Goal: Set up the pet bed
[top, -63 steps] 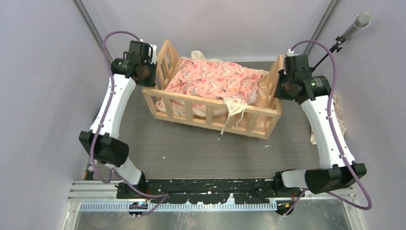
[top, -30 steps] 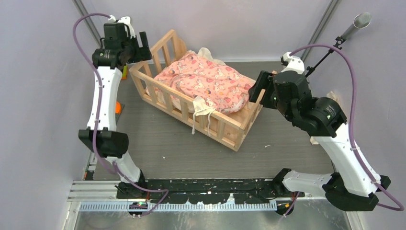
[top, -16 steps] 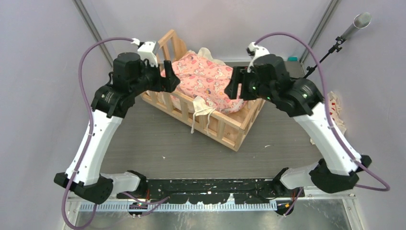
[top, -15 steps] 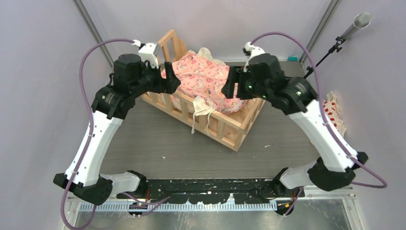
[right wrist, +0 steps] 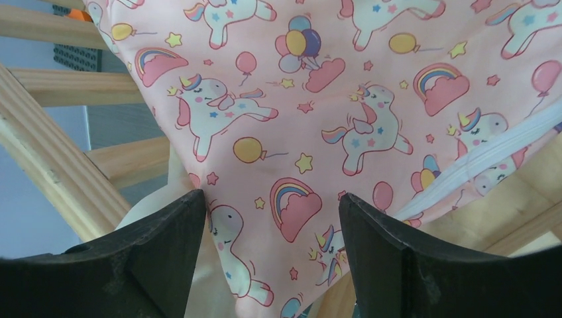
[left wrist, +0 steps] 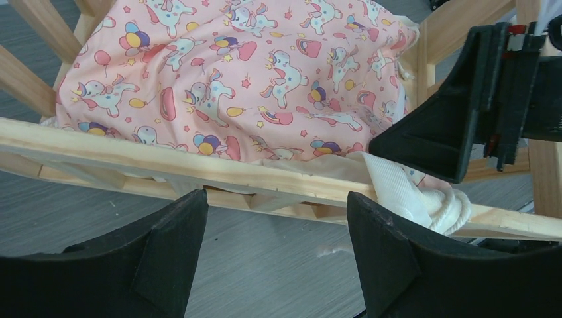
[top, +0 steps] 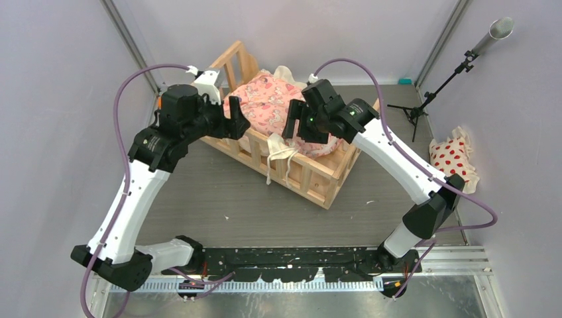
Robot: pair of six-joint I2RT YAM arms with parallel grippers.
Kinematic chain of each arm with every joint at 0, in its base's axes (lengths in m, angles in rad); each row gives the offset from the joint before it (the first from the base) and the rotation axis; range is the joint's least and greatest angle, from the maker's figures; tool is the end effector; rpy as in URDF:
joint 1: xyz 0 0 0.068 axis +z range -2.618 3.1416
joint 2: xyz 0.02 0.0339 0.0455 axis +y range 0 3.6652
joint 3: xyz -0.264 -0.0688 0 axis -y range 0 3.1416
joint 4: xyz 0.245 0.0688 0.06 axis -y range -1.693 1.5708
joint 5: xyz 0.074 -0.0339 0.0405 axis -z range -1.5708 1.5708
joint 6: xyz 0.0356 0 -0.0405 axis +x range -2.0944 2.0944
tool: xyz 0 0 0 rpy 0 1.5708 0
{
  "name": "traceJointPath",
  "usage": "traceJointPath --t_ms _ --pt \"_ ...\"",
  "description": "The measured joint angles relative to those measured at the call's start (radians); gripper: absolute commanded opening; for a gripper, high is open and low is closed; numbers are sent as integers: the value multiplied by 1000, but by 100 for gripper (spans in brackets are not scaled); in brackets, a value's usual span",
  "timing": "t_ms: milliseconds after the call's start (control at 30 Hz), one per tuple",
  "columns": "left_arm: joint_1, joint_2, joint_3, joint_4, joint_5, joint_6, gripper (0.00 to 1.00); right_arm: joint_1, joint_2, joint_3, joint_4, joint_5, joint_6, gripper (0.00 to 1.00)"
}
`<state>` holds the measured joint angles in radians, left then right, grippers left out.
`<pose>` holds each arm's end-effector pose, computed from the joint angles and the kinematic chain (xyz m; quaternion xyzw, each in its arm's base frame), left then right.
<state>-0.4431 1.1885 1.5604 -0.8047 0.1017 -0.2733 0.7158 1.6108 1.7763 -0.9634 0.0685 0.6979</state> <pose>0.2038 -0.1007 0.4575 0.0986 0.8360 -0.2288 0.4889 0.2572 0.2205 0.3984 0.0046 0.9258 0.2205 0.3070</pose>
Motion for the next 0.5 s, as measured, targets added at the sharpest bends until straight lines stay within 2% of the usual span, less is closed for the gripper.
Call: traceJointPath --t_ms 500 --pt "0 -22 -22 0 -3 19 79 -3 -6 -34 -61 -34 23 88"
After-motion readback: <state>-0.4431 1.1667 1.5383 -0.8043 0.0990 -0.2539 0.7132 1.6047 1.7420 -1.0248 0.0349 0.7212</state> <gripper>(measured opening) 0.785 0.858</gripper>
